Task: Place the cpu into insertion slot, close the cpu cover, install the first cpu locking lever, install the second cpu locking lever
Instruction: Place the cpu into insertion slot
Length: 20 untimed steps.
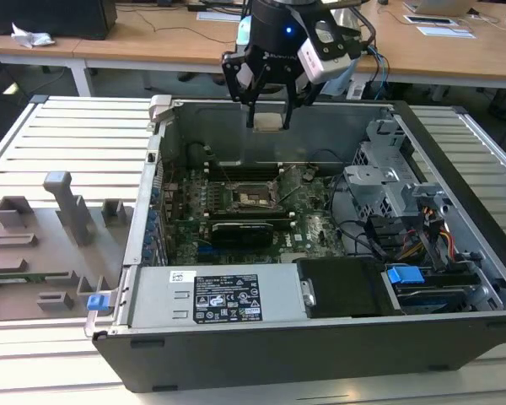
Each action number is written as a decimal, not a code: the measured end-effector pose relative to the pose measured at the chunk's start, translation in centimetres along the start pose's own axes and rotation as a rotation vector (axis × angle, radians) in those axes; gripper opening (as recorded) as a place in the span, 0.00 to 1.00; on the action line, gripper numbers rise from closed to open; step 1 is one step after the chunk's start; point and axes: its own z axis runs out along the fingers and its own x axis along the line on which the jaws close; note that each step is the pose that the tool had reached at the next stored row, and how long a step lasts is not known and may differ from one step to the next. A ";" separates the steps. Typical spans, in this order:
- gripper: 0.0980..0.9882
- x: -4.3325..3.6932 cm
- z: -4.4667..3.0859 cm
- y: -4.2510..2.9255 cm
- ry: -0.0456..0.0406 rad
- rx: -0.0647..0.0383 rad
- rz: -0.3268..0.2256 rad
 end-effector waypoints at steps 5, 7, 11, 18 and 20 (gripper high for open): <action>0.50 -0.01 0.61 -0.05 0.0000 0.000 0.000; 0.50 -0.02 0.90 -0.08 0.0000 0.000 0.000; 0.50 -0.03 1.22 -0.11 0.0000 0.000 0.000; 0.50 -0.04 1.80 -0.16 0.0000 0.000 0.000; 0.50 -0.04 1.97 -0.18 0.0001 0.000 0.000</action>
